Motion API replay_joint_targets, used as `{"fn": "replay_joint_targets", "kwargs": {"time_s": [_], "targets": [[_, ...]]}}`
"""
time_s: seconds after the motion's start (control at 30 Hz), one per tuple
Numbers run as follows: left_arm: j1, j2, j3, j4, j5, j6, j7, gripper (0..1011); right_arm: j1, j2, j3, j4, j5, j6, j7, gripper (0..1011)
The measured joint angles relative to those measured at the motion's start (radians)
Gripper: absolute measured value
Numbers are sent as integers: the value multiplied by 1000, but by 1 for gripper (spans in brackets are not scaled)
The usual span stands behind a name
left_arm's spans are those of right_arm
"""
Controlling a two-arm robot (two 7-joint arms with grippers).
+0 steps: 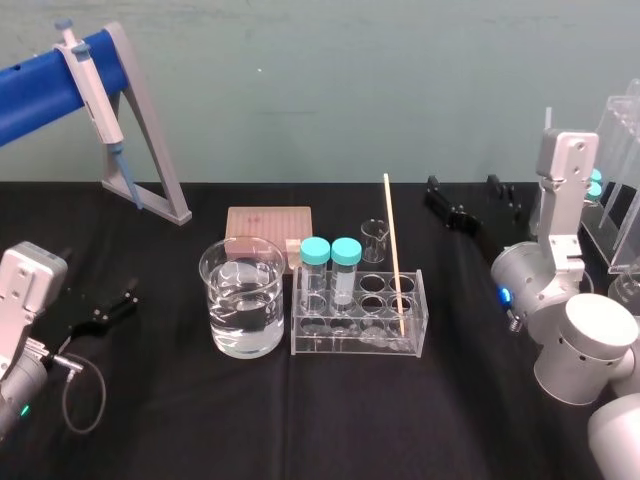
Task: Hold the thermometer with one hand and immerse one end into the beaker, then reinsert it into the test tube rack.
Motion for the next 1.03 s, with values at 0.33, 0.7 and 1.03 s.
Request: {"fn": "replay_joint_targets", "kwargs": {"time_s": [0.33, 0.7, 1.03], "targets": [[0, 0, 0, 0, 0, 0, 0, 1004, 2, -2, 1, 2, -3, 8, -5, 1000], [0, 0, 0, 0, 0, 0, 0, 1004, 1, -2, 1, 0, -2, 2, -5, 1000], [0, 0, 0, 0, 0, 0, 0, 1004, 0, -1, 1, 0, 0, 0, -5, 1000]]}}
